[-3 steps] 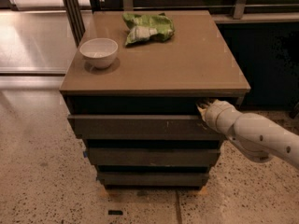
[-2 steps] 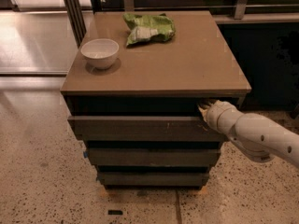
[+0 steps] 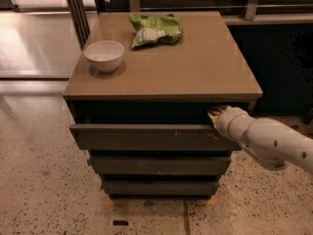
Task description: Open top drawer
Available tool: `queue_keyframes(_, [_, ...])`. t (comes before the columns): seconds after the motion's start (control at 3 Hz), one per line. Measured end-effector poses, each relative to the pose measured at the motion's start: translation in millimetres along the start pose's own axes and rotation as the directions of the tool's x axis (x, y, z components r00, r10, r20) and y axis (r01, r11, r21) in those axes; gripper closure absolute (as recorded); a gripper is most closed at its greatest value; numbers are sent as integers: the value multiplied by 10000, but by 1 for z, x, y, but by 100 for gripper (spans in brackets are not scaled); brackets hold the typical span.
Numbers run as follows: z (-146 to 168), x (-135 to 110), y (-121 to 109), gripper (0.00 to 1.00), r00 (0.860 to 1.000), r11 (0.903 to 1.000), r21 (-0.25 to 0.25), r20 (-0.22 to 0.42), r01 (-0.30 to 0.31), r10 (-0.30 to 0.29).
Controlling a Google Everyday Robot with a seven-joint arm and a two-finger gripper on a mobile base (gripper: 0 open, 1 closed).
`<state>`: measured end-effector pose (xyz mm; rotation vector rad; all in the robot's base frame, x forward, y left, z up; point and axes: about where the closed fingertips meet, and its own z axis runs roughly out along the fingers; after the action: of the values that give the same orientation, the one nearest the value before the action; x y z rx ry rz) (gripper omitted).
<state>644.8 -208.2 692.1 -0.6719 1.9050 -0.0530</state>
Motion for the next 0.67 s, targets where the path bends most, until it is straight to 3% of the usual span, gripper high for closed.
queue_keyframes(0.33, [-6, 12, 6, 100, 9985, 9996, -171, -489, -238, 229])
queue_keyframes(0.67, [-8, 9, 5, 100, 9985, 9996, -171, -489, -238, 229])
